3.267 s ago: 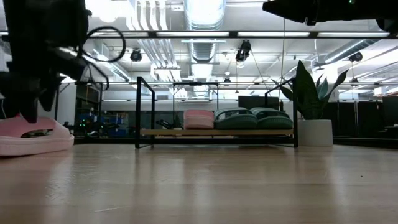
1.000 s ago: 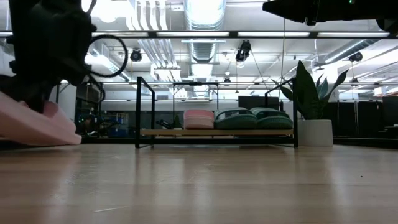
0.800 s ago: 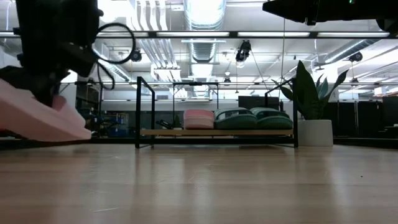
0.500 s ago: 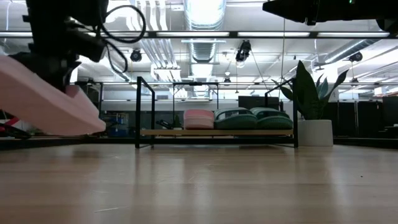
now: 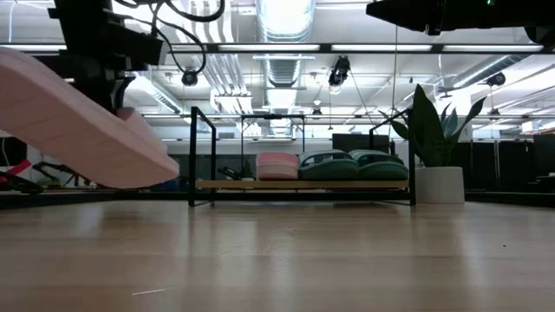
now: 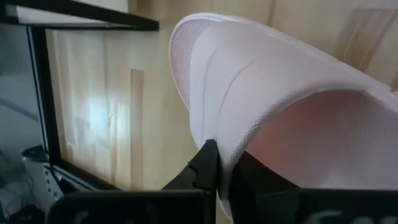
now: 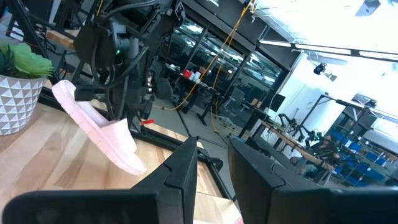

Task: Pick and place slides into the shelf
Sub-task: Put the pink slide on the shelf

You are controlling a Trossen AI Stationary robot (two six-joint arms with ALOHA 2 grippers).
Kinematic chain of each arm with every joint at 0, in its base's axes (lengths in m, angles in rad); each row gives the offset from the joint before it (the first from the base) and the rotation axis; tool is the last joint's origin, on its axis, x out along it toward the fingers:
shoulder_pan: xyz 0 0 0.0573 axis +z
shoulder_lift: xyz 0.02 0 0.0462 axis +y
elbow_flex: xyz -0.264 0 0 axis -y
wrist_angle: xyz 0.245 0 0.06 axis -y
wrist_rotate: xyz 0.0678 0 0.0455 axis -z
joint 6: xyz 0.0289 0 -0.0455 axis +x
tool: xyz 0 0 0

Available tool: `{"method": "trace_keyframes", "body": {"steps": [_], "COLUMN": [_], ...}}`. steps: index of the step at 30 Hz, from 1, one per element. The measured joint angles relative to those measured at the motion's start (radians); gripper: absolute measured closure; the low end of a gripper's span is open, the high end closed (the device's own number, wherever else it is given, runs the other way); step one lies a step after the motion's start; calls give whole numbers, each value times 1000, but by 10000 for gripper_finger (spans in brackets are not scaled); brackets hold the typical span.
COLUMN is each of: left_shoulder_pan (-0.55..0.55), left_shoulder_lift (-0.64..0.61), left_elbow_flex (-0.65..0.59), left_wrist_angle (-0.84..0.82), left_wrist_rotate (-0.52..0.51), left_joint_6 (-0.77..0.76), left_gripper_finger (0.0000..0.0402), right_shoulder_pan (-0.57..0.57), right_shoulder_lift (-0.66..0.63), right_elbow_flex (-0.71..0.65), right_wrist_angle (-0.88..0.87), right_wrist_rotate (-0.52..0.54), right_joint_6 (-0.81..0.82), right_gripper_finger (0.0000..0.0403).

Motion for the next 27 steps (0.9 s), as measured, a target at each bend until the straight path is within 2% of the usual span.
{"method": "trace_keyframes", "body": {"steps": [11, 27], "left_shoulder_pan": [0, 0], "left_shoulder_lift": [0, 0], "left_elbow_flex": [0, 3], "left_wrist_angle": [62, 248], "left_wrist_rotate": [-2, -51], "left_joint_6": [13, 39], "left_gripper_finger": [402, 402], "right_shoulder_pan": [0, 0], "right_shoulder_lift": [0, 0], "right_elbow_flex": [0, 0], "right_wrist_angle": [0, 0], "right_wrist_rotate": [0, 0], "right_joint_6": [-1, 0], "right_gripper_finger": [321, 321]}}
